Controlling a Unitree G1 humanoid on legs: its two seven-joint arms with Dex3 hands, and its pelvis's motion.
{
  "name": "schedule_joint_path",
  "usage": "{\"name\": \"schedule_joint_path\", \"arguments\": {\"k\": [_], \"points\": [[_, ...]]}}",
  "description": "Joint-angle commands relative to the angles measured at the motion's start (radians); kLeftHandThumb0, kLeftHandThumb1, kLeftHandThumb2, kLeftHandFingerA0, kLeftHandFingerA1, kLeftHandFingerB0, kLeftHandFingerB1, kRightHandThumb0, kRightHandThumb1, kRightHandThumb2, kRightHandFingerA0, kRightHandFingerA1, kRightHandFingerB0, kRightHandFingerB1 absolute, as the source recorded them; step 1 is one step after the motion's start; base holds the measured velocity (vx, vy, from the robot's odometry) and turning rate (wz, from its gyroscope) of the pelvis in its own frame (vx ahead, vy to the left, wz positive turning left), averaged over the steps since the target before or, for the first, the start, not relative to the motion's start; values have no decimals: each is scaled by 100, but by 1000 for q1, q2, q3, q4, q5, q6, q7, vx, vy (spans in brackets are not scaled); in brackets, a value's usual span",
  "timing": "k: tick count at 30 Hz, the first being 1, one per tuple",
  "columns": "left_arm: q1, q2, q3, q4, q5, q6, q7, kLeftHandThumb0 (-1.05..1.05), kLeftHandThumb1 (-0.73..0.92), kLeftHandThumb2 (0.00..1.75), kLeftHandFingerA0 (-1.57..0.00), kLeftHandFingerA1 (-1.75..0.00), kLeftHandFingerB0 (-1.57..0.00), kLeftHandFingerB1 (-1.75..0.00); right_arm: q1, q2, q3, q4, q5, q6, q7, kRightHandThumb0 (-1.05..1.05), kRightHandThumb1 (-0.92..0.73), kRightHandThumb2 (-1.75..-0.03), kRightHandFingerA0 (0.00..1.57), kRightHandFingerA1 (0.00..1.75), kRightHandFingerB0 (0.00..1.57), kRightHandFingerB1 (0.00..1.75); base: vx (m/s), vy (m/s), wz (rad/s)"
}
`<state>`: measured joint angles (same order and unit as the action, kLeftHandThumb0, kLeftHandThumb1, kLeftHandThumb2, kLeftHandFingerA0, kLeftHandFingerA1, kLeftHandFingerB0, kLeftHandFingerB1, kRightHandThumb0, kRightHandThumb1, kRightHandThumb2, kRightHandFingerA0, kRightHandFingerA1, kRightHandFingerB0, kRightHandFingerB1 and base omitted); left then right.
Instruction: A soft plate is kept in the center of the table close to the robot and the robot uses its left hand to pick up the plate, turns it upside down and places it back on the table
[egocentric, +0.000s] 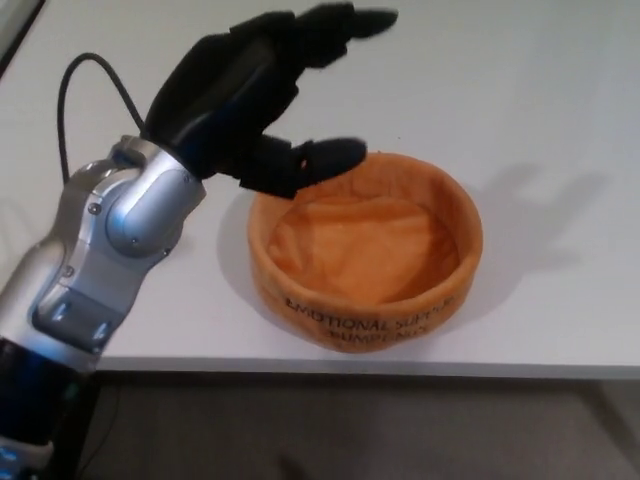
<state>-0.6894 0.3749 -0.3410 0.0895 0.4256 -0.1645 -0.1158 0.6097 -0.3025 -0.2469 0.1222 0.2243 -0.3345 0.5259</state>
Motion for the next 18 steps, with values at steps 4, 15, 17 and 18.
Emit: {"name": "schedule_joint_path", "arguments": {"k": [4,15,17,18], "points": [[-20,72,-76,63,112,-88,-73,-97,61,102,-25,-47,-19,-40,-7,-12,-10,-4,-3,9,-11,-76,-89,-68,30,41,25,31,0,0,0],[-14,99,-155,74,192,-107,-138,-99,63,103,-27,-46,-14,-38,-12,-20,-8,-12,-17,22,-18,-76,-90,-69,30,39,25,30,0,0,0],[-10,96,-174,72,202,-99,-162,-100,62,102,-24,-44,-15,-38,-14,-23,-9,-8,-21,16,-18,-76,-90,-69,30,38,25,29,0,0,0],[-7,96,-178,69,209,-99,-162,-95,59,100,-25,-45,-19,-40,-14,-25,-10,-8,-21,15,-17,-75,-90,-69,30,38,25,29,0,0,0]]}}
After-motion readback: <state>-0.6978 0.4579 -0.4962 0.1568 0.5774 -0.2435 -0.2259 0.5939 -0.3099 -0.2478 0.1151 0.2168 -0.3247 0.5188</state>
